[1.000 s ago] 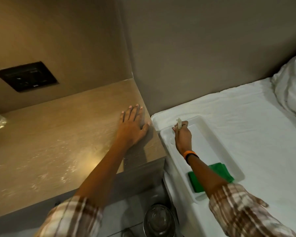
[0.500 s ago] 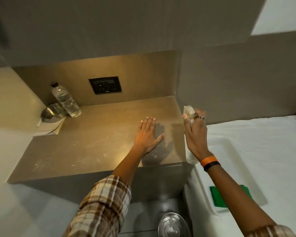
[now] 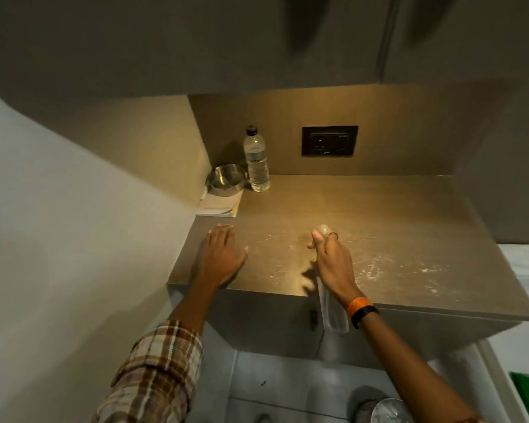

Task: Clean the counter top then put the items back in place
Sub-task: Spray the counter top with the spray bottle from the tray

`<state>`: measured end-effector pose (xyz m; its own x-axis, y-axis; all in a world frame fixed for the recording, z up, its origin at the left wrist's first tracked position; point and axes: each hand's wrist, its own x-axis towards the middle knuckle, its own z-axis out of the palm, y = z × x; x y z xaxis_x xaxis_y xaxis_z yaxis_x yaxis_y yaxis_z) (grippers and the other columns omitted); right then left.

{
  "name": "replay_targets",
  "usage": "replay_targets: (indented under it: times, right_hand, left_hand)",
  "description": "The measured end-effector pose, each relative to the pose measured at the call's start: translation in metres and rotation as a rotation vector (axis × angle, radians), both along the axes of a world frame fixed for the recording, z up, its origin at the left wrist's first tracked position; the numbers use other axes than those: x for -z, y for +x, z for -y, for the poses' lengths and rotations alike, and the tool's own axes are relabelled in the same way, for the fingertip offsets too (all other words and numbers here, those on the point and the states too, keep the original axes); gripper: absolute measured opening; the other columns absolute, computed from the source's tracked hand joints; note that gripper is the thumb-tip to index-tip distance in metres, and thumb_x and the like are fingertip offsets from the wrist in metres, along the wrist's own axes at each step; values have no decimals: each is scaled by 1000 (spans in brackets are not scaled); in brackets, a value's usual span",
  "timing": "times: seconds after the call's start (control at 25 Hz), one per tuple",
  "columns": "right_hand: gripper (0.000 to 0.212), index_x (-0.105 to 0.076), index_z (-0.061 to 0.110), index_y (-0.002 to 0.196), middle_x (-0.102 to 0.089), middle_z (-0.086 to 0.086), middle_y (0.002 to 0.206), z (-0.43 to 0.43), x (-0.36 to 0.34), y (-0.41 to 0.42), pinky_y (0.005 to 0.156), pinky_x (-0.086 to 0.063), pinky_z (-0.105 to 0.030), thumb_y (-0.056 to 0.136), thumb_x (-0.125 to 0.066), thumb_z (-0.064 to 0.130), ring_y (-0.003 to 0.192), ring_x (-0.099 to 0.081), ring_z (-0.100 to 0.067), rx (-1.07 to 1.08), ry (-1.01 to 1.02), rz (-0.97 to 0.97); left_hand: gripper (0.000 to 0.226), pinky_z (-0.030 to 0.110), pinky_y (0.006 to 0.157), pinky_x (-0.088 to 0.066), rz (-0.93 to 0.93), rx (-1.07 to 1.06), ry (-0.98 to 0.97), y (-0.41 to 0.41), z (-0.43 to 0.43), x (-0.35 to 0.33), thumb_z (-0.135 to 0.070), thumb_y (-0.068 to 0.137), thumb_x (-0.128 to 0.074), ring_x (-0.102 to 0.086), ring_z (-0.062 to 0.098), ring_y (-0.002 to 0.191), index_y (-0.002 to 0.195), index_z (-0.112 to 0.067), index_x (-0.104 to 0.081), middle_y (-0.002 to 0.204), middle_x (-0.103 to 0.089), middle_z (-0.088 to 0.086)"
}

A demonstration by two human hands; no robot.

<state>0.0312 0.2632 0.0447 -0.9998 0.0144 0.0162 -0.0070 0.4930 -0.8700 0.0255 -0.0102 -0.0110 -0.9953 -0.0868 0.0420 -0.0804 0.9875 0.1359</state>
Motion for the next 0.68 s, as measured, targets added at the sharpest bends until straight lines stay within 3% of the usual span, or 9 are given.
replay_targets:
  times: [0.12,0.28,0.48,0.6,0.68]
  right_hand:
    - [50,-60,12,89,-68,-6,87,70,12,8,70,-49,-40,105,-29,47,76,-64,-23,-87,159,-27]
    - [46,-54,16,85,-69,-9,83,120,7,3,70,-52,-43,106,-26,45,73,-65,-26,-199,273,-57]
    - [53,-58,8,91,-71,-12,82,116,-19,-72,64,-56,-48,104,-27,49,65,-65,-27,77,231,-52]
    - [49,-63,8,93,-72,-9,80,128,-32,-58,53,-55,-33,106,-31,44,55,-62,-12,-155,179,30]
    - [51,-64,7,98,-72,-9,82,147,-26,-20,61,-55,-36,105,-31,45,58,-61,-11,-369,235,104]
  left_hand:
    - [79,46,120,-18,-3,10,47,3,78,13,-62,94,-33,-24,33,147,152,-8,-27,159,-29,15]
    - [78,45,122,-16,7,131,58,-11,97,24,-62,96,-24,-18,28,149,153,-9,-23,161,-24,13]
    - [70,44,123,-11,-10,160,130,-20,102,26,-53,101,-31,-12,26,151,154,-9,-20,162,-19,13]
    - [65,45,123,-15,-45,156,198,-21,102,26,-47,102,-30,-17,26,150,152,-7,-25,160,-25,13]
    - [60,45,123,-17,-58,138,256,-21,101,24,-43,103,-29,-19,25,149,151,-7,-29,159,-28,13]
